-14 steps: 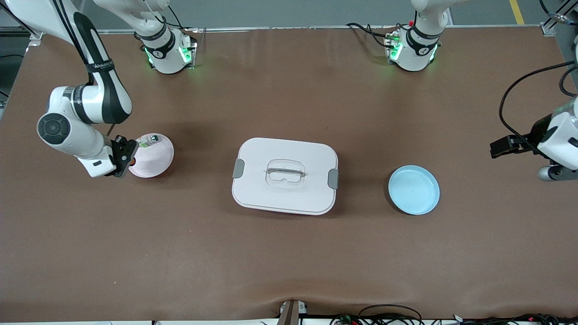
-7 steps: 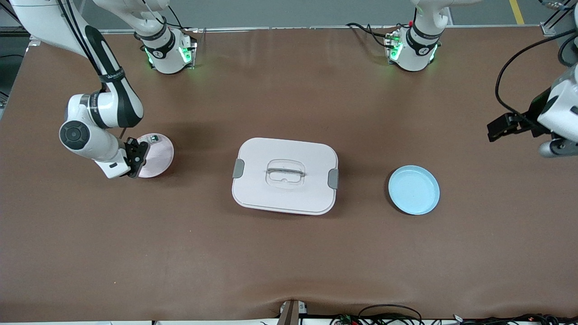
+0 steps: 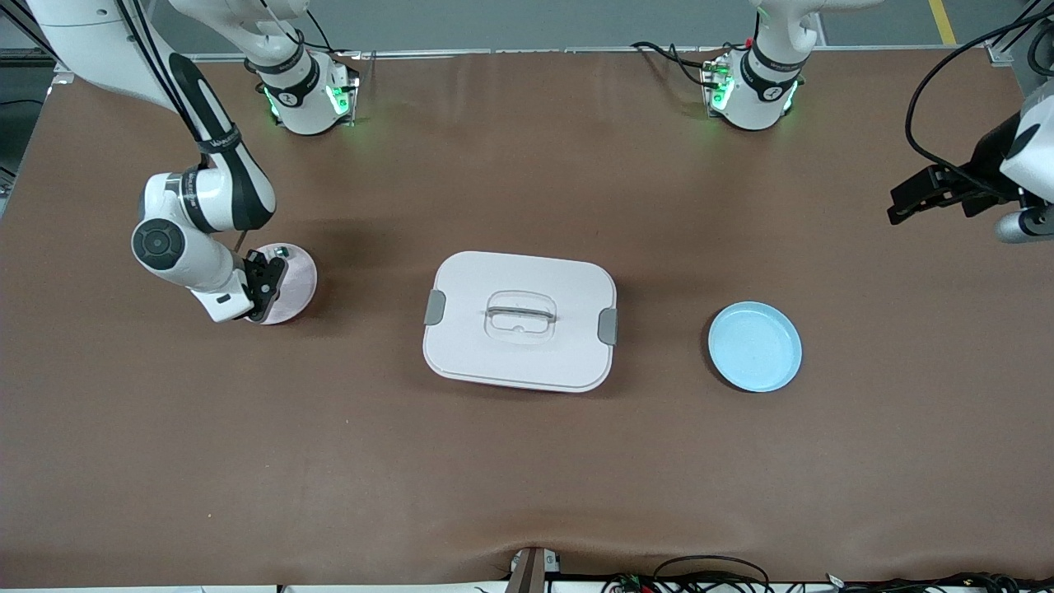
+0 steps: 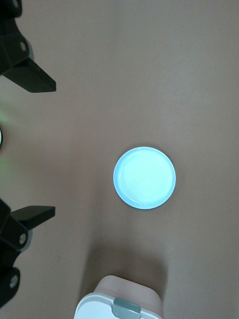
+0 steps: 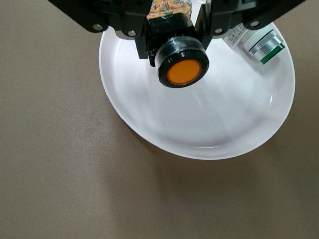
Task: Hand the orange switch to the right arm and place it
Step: 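Lower the switch with the right gripper onto the pink plate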
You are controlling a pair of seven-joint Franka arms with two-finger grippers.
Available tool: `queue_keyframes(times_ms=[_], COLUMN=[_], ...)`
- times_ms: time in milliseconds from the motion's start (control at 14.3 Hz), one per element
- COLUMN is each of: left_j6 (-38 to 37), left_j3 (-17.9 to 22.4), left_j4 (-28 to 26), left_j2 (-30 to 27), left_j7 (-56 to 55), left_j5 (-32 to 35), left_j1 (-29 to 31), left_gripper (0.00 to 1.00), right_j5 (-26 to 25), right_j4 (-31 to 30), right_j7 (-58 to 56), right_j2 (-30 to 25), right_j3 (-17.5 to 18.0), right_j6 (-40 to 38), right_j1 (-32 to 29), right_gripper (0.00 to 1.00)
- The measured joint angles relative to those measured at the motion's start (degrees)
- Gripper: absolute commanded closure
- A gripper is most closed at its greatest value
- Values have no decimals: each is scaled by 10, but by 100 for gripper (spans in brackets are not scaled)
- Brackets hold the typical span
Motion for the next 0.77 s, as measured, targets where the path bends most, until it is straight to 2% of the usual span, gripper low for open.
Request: queue_keyframes(times_ms=[771], left_j6=[7], left_j3=[21], left_j4=[-17], left_j2=[-8], left_j7=[0], left_j5=[0], left_j1=[-21], left_gripper=[0], right_j5=[0], right_j4=[-25], right_j7=[9], right_j2=[1], right_j3=[-3], right_j6=[39], right_j1=[0], right_gripper=[88])
